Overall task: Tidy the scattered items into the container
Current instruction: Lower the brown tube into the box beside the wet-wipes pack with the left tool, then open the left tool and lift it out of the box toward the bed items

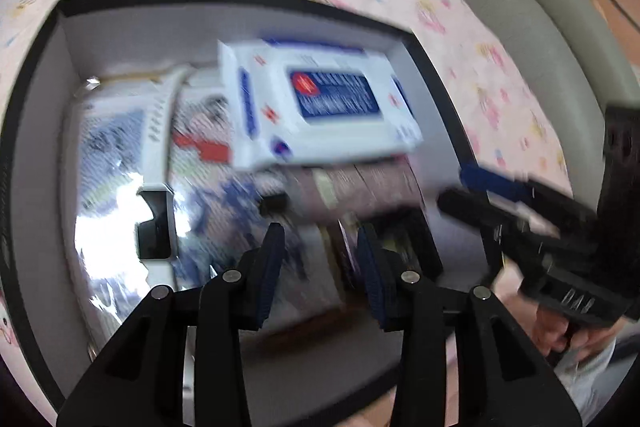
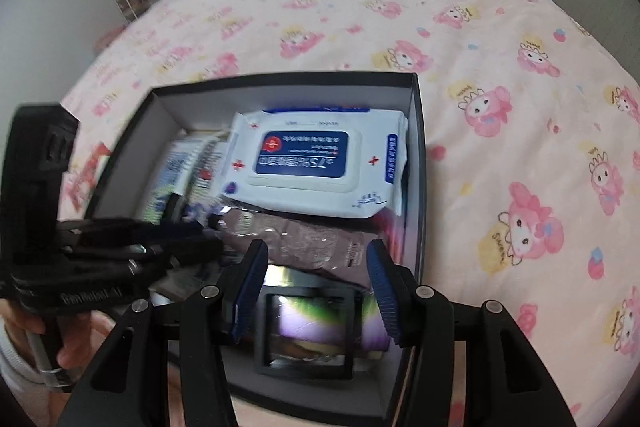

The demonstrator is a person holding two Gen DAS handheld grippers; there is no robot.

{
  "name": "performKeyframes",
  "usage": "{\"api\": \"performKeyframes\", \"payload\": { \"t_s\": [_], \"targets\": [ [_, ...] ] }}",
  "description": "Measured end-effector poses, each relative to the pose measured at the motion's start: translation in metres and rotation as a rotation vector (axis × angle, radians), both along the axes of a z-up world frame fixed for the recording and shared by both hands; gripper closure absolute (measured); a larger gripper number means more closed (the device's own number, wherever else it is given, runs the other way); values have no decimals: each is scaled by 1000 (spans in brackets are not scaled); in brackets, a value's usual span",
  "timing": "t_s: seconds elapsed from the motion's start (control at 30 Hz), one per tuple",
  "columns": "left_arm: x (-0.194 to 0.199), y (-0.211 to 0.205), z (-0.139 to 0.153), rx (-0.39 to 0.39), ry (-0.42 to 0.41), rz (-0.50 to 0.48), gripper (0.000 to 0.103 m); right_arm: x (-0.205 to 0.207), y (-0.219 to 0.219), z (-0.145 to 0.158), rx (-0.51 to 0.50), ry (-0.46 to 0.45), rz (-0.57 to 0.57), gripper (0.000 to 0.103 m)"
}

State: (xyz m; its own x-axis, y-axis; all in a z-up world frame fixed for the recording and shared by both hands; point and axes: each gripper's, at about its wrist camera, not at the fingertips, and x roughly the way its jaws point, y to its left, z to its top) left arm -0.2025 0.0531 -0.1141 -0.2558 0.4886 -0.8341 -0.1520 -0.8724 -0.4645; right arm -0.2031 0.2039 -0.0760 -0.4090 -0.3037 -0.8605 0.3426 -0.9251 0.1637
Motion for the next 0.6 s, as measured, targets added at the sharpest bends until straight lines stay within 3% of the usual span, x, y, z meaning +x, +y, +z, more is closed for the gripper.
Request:
{"api": "performKeyframes", "payload": {
  "t_s": [0.17,0.33,0.53,0.6],
  "targets": [
    [5,36,-11,-96,-27,-83,65,3,6,-3,8,-1,-33,55],
    [14,53,-15,-92,-21,-132,65,2,9,-2,24,9,-53,55],
    [23,20,-9,-1,-12,-79,65,-1,11,-5,15,-1,-60,55],
    [26,14,-6,-5,0,-68,65,1,9,-3,25,10,-58,55]
  ]
}}
